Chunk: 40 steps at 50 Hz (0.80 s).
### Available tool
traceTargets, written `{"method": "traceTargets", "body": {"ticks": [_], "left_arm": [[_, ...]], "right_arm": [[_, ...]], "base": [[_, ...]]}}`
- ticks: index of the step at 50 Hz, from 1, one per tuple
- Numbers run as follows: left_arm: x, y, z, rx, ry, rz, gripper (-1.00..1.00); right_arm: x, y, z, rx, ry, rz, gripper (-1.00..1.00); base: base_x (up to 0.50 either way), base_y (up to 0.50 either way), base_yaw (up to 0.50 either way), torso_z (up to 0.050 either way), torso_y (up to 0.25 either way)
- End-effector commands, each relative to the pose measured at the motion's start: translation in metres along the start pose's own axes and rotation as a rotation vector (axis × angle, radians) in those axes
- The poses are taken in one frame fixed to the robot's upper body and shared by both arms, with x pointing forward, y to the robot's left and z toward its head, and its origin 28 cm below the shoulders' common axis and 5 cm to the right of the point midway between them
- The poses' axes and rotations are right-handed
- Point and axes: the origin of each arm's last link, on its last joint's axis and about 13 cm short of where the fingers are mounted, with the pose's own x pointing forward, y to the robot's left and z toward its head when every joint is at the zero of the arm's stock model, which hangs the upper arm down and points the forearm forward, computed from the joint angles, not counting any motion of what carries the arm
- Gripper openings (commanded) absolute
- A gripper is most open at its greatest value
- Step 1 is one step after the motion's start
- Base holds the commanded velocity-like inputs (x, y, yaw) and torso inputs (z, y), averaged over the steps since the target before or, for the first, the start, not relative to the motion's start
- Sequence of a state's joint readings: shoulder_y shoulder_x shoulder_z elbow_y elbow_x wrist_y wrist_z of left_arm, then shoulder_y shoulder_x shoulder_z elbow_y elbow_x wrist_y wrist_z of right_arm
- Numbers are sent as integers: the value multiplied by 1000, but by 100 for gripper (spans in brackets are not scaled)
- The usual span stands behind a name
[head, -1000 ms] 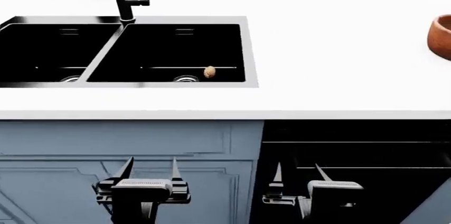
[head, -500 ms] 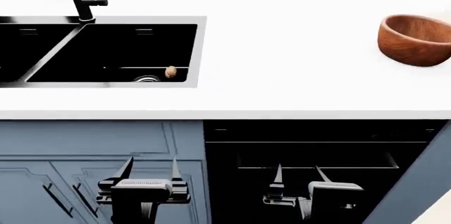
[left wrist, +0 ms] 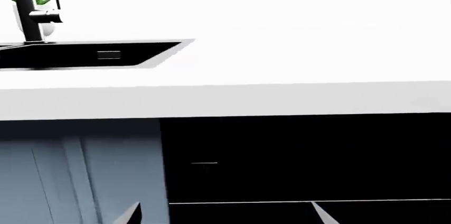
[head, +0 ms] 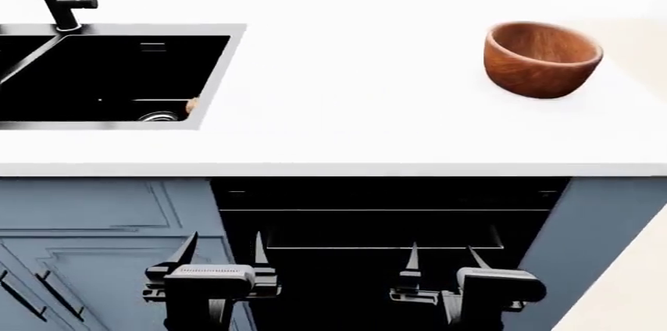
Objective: Pick the bowl and pitcher and place them in the sink. Then turn on the water.
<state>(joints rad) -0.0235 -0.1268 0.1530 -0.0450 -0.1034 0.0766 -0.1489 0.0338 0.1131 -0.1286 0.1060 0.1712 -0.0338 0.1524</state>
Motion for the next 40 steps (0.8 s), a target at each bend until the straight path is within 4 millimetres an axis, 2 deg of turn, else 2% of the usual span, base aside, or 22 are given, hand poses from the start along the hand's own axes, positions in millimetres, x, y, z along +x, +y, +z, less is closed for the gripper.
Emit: {"method": "traceTargets", "body": {"ticks": [1, 22, 30, 33, 36, 40], "left_arm": [[0, 0, 1, 0, 1, -1, 100], [0, 1, 2, -1, -2, 0, 100], [-1, 5, 14, -9, -3, 9, 100], [-2, 9, 27, 3, 14, 7, 100], [-6, 15, 58, -1, 4, -27, 100], [-18, 24, 113, 36, -3, -111, 100]], "right_arm": [[0, 0, 1, 2, 0, -3, 100], [0, -3, 3, 8, -8, -18, 100], [-2, -6, 12, -1, -24, -32, 100], [-5, -9, 22, -7, -34, -27, 100], [-12, -13, 47, -40, -62, -15, 100], [-27, -20, 100, -98, -90, 23, 100]], "base": [[0, -500, 0, 50, 16], [0, -500, 0, 50, 15], [0, -500, 0, 50, 15], [0, -118, 0, 26, 5], [0, 0, 0, 0, 0], [0, 0, 0, 0, 0]]}}
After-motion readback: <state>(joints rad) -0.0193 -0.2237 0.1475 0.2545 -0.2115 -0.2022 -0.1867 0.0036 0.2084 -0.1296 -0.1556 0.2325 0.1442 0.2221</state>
